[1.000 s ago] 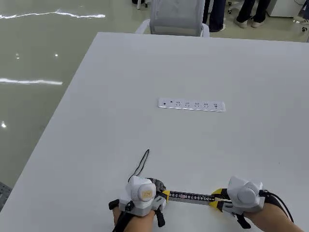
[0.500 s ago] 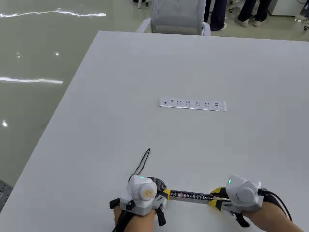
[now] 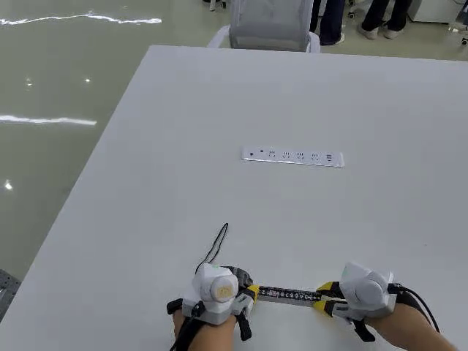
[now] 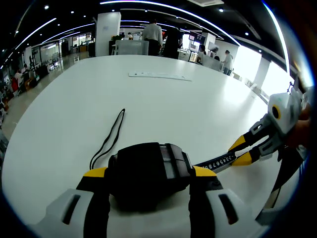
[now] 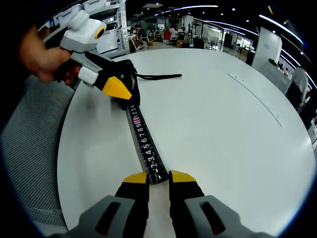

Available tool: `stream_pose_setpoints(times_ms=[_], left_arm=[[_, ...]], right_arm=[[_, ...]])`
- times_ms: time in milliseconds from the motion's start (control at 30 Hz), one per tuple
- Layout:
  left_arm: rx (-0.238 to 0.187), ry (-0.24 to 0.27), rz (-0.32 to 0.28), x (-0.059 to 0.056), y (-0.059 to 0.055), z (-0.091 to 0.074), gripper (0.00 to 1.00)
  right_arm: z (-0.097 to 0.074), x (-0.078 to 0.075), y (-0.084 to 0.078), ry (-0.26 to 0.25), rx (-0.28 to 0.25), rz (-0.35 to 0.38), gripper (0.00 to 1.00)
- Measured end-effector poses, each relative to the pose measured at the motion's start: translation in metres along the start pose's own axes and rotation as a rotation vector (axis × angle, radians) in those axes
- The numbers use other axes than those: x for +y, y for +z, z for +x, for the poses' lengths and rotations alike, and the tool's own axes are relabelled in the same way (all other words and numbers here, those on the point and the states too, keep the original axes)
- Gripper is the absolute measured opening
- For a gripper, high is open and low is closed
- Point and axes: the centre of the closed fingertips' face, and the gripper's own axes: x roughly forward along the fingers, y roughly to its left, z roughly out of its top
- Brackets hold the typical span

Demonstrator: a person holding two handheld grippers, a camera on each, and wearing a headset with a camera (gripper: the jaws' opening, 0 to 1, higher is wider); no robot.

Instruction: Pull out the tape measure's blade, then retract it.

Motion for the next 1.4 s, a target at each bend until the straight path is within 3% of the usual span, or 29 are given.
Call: stream_pose_setpoints(times_ms=[1400], left_arm=[[0.004, -0.010, -0.005, 0.000, -0.001, 0.000, 0.61]], right_arm=[[0.009, 0.008, 0.013, 0.017, -0.006, -0.011, 0.14]])
